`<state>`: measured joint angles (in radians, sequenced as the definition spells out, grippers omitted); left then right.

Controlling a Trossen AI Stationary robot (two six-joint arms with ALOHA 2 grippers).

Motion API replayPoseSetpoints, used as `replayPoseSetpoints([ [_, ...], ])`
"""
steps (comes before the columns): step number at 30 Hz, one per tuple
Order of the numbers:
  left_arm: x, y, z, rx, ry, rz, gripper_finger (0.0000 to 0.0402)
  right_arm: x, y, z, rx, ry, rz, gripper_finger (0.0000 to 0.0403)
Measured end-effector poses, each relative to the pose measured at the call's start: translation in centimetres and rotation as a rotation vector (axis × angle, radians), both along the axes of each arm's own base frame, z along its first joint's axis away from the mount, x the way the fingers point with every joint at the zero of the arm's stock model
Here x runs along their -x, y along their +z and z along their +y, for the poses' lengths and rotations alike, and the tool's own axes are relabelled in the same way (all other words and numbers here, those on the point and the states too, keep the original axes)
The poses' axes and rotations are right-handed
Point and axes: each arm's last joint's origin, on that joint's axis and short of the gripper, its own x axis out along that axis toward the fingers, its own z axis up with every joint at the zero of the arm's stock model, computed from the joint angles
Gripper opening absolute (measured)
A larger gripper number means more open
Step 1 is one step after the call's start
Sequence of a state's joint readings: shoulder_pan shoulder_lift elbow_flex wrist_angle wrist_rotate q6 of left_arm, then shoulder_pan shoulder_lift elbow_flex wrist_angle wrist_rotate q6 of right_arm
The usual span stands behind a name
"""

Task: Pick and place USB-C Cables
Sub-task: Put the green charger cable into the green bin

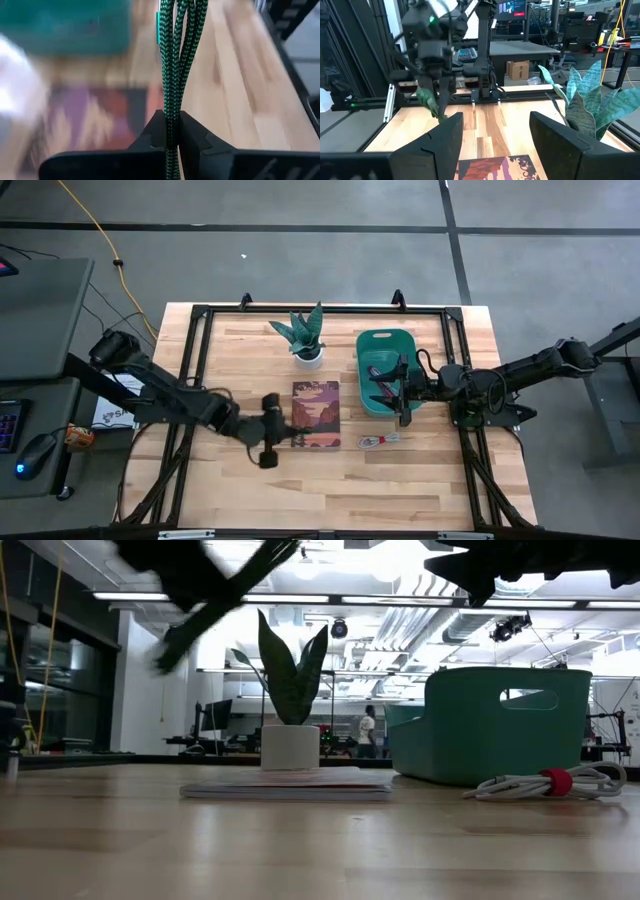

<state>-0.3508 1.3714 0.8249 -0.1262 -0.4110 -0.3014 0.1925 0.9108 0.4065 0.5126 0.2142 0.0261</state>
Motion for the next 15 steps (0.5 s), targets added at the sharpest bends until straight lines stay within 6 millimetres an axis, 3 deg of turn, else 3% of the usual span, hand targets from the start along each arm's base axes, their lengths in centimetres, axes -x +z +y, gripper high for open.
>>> replayPoseSetpoints([
  [5,-1.4,-0.3,2.8,-0.048,-0.03,-0.202,0.0,0.0,-0.1,0.0,0.002,0.0,0.009,0.022],
  [15,1.0,-2.0,7.1,0.005,-0.018,-0.622,0.0,0.0,-0.2,0.0,-0.018,0.001,0.015,0.022],
])
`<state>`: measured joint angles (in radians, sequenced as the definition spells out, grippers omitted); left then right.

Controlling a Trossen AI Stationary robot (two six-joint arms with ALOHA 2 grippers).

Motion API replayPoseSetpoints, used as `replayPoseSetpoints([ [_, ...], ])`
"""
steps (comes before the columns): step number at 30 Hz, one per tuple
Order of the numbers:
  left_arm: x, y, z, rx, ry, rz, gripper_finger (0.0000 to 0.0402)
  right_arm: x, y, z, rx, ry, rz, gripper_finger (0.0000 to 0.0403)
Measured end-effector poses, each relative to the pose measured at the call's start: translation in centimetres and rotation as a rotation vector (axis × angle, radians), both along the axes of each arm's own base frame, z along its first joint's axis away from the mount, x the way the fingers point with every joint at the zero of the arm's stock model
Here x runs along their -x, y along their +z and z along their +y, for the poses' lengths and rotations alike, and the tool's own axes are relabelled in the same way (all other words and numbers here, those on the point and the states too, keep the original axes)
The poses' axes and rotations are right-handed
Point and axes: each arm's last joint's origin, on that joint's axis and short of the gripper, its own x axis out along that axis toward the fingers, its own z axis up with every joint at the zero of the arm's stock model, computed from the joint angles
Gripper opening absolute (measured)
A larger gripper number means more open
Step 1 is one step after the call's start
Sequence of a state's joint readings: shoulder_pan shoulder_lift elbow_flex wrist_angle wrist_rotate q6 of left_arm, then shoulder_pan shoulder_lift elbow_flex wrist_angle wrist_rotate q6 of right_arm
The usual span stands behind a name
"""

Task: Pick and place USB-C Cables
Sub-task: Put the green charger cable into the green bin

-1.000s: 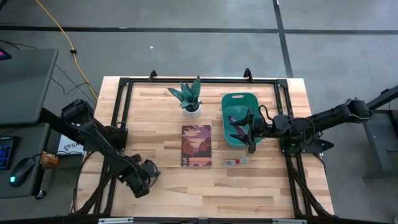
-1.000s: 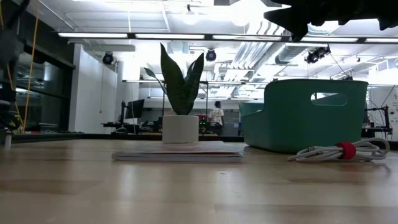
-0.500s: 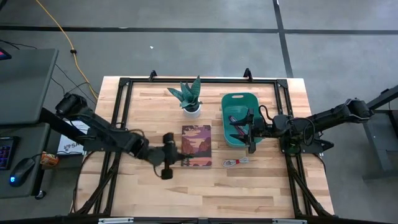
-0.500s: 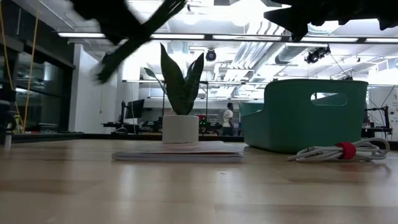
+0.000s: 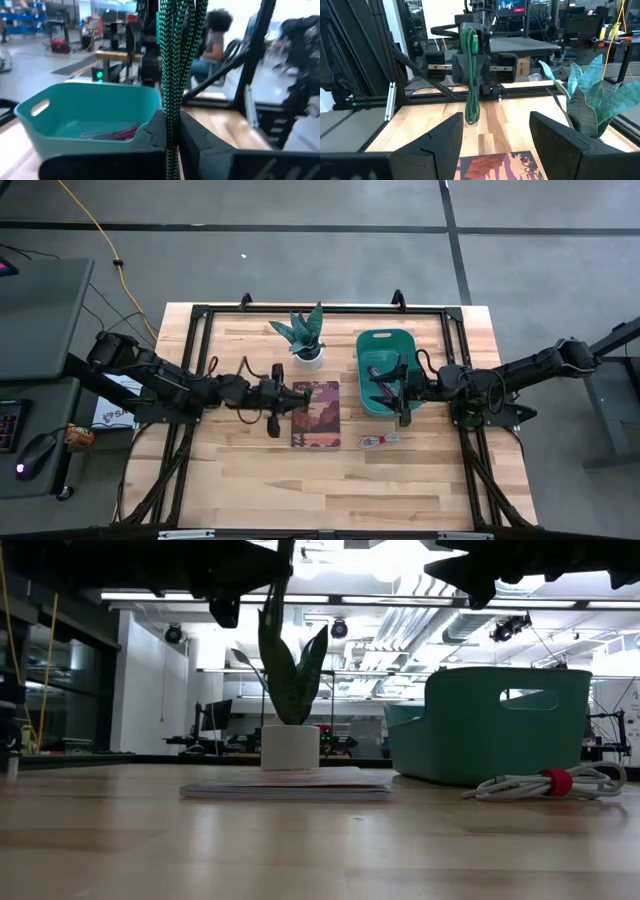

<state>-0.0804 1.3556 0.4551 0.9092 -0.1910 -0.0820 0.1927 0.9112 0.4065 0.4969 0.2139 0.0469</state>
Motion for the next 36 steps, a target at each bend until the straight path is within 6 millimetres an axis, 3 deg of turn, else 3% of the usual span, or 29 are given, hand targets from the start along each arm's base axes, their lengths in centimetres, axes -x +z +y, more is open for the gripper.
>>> replayPoseSetpoints([
  [36,0.16,0.1,-0.22,0.003,-0.015,-0.03,0.0,0.0,0.01,0.0,-0.023,-0.001,-0.002,0.022],
])
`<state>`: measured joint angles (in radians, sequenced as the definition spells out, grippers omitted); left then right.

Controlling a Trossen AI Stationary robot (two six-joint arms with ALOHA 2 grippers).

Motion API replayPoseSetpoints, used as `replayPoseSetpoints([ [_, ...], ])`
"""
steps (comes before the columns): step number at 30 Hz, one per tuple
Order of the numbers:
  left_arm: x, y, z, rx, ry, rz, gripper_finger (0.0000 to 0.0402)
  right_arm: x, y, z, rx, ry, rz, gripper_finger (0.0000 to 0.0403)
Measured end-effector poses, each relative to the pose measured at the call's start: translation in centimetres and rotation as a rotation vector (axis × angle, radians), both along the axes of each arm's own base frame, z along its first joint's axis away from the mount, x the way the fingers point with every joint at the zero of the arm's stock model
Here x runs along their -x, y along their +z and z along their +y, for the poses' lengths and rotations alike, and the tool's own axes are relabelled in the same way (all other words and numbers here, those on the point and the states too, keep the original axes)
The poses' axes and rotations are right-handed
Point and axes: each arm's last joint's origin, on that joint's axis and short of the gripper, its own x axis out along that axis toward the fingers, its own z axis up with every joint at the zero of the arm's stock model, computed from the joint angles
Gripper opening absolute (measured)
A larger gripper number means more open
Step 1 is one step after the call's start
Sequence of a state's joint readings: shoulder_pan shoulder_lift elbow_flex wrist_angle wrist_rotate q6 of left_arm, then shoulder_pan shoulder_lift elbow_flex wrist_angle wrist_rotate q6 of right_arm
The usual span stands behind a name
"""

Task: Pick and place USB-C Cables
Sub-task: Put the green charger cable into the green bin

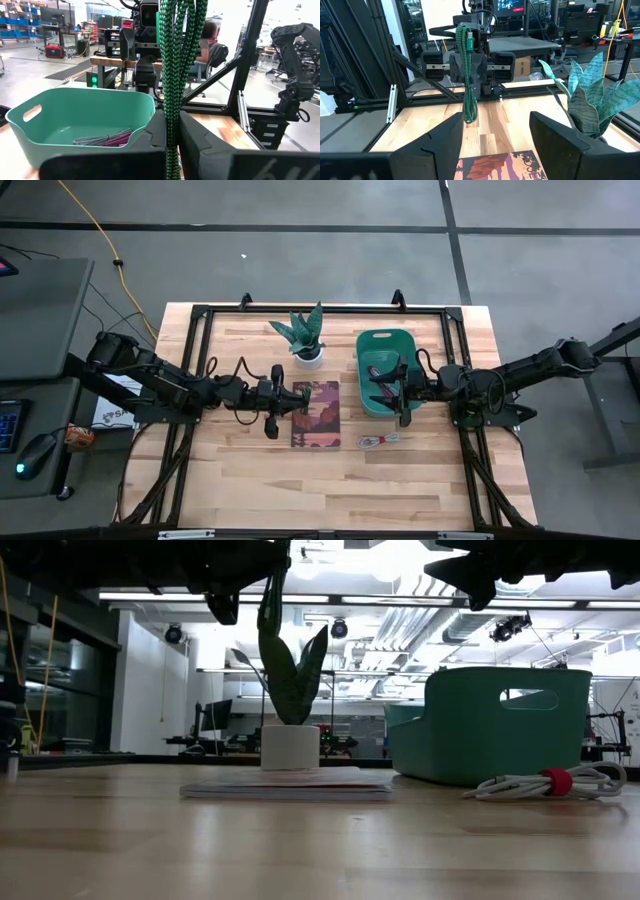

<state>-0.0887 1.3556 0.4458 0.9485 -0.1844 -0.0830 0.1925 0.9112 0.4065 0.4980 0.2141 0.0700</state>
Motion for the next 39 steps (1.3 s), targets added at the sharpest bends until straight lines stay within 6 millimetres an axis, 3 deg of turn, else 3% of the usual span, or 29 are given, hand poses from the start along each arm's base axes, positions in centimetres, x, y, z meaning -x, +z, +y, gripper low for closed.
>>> replayPoseSetpoints([
  [17,0.0,0.0,0.0,0.002,0.001,0.0,0.0,0.0,-0.2,0.0,-0.051,-0.001,0.022,0.022],
  [22,0.0,0.0,0.0,0.002,0.001,0.0,0.0,-0.5,-0.9,-0.2,-0.099,-0.087,0.051,0.022],
  [26,0.0,0.0,0.0,0.001,0.001,0.0,0.0,-1.7,-2.0,-0.4,-0.105,-0.137,0.078,0.022],
  [31,0.0,0.0,0.0,0.024,0.001,-0.002,0.0,-3.6,-2.1,-0.4,-0.075,-0.032,-0.006,0.022],
  [39,-0.3,0.3,0.1,0.115,0.009,-0.003,0.0,-9.0,-1.0,0.4,0.022,0.021,0.009,0.022],
])
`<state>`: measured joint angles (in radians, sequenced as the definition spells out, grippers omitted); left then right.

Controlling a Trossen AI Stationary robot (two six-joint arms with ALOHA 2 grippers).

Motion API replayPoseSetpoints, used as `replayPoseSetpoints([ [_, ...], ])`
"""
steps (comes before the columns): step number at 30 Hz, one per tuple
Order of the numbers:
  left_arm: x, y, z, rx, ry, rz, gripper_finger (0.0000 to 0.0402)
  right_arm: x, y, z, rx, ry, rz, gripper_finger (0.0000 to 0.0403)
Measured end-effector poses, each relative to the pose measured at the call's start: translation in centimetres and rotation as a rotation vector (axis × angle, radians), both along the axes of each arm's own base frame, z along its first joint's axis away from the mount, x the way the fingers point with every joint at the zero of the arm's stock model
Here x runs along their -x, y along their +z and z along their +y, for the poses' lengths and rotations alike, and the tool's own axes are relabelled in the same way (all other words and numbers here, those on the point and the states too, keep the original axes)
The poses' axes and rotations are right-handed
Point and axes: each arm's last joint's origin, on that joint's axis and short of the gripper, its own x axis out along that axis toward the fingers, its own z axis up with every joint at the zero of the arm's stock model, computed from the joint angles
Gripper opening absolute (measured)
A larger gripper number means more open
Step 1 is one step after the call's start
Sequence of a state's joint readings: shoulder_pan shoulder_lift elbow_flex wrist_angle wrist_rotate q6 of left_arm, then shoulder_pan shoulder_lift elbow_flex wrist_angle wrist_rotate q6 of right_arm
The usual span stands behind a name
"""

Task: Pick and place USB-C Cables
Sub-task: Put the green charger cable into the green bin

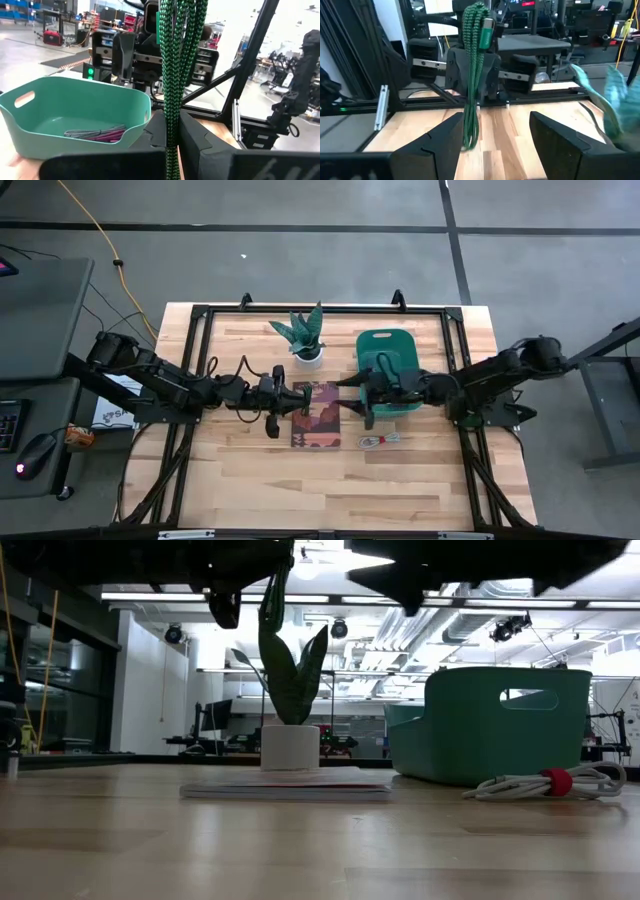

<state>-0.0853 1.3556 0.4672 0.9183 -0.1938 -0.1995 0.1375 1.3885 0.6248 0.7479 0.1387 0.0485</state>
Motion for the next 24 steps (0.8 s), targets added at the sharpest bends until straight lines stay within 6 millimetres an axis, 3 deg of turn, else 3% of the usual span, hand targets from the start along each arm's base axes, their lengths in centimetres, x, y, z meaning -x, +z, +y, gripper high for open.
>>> replayPoseSetpoints([
  [10,-0.5,0.2,0.0,-0.012,0.027,0.048,0.0,-5.4,0.3,0.8,0.031,0.032,0.006,0.022],
  [24,-0.8,-0.2,0.0,0.002,0.032,0.047,0.0,-7.1,0.9,1.0,0.024,0.006,-0.045,0.022],
])
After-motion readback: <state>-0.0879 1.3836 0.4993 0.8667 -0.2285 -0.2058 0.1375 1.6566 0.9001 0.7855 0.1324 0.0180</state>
